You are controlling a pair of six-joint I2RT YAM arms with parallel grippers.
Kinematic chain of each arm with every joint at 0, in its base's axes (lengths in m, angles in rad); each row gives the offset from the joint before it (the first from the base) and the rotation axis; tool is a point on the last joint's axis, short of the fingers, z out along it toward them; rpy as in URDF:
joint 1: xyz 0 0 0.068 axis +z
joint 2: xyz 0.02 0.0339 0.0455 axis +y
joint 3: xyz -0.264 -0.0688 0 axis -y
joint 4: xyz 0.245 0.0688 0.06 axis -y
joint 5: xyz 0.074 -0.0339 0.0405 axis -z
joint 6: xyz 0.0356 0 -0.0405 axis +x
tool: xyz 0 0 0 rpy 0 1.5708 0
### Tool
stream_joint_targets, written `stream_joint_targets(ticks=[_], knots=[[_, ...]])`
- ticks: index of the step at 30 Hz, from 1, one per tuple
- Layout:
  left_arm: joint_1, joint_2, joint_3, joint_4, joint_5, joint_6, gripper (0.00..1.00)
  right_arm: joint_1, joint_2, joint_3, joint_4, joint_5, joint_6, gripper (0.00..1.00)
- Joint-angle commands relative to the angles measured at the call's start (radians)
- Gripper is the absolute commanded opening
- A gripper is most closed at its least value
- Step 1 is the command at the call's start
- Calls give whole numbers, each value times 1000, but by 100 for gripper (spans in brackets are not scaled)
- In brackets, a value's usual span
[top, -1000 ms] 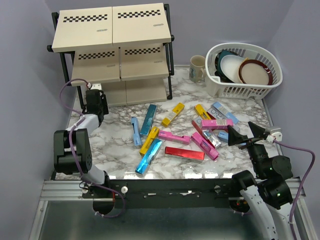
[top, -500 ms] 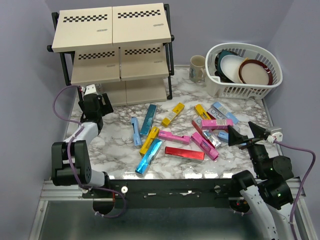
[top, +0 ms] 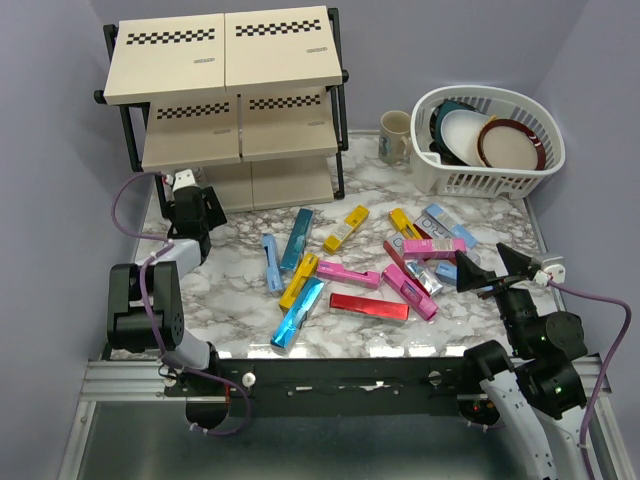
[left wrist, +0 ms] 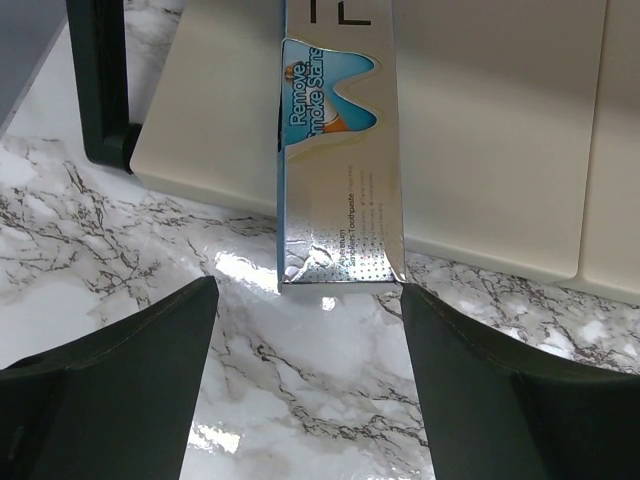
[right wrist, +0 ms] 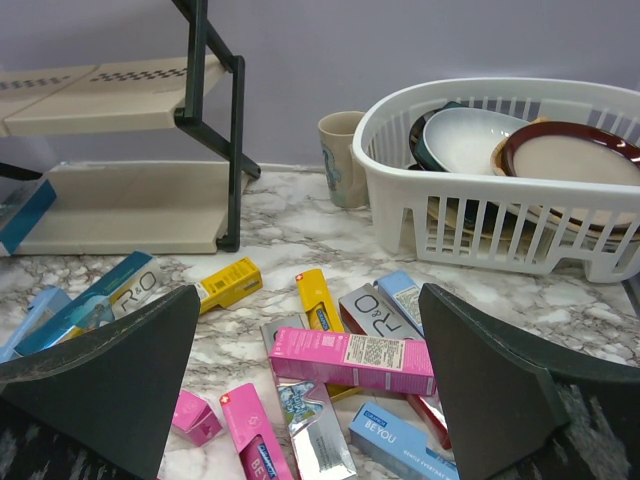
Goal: Place and organize the toothpastes onto the shelf
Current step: Place the toothpaste on the shelf.
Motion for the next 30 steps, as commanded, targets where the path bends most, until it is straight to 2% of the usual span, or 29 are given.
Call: stream_joint_targets(ticks=[1,11,15,19,26,30], knots=[[-5,35,35,44,-23,21,85,6,-283,16,-4,15,-6,100],[-13,12,36,67,20,64,93,7,-285,16,-7,13,-7,100],[-13,25,59,59,0,73,92,7,-283,18,-8,12,-7,100],[-13,73,94,26,-26,90,86,7,-285,18,-10,13,-7,100],[-13,75,90,-7,-26,141,66,7,-285,19,-10,16,-7,100],[-13,79,99,-33,-46,178,65,7,-286,19,-11,15,-4,100]])
